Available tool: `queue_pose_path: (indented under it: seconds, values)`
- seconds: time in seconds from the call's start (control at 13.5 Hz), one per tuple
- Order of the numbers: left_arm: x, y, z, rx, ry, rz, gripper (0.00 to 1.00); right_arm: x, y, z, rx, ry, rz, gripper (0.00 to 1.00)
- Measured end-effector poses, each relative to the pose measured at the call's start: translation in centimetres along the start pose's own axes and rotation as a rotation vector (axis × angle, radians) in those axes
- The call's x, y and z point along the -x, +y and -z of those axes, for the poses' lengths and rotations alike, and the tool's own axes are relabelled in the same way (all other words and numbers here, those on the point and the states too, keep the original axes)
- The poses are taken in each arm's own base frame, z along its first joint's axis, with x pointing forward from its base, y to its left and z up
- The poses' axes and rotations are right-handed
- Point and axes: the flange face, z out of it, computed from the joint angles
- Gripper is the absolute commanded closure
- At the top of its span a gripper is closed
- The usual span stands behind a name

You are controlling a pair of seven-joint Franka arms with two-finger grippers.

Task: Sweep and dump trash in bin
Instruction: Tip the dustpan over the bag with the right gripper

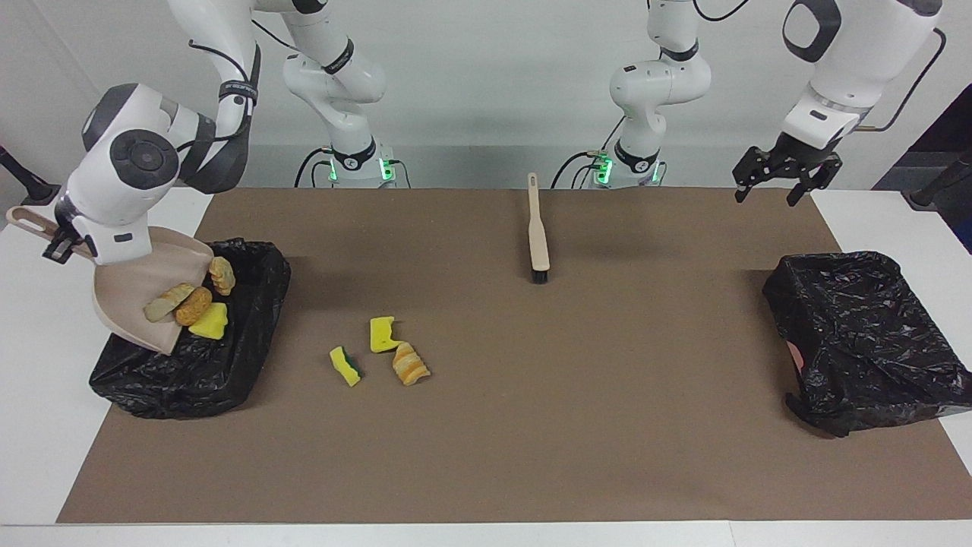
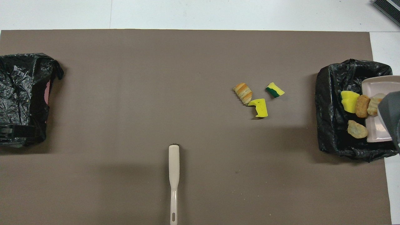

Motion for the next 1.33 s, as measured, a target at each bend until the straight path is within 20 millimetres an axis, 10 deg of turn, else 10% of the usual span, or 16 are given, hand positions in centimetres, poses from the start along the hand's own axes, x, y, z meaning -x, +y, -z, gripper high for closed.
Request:
queue_pose_path:
  seconds: [0.67, 1.33]
  values:
    - [-4.5, 4.3, 3.7, -0.027, 0.022, -0.064, 0.0, 3.3, -2.6, 6.4, 0.055, -0.053, 0.046, 1.0]
    - [-4.1, 6.6, 6.6, -0.029, 0.061, -0.02, 0.0, -2.3, -4.3, 12.3, 0.058, 0.509, -0.068, 1.0]
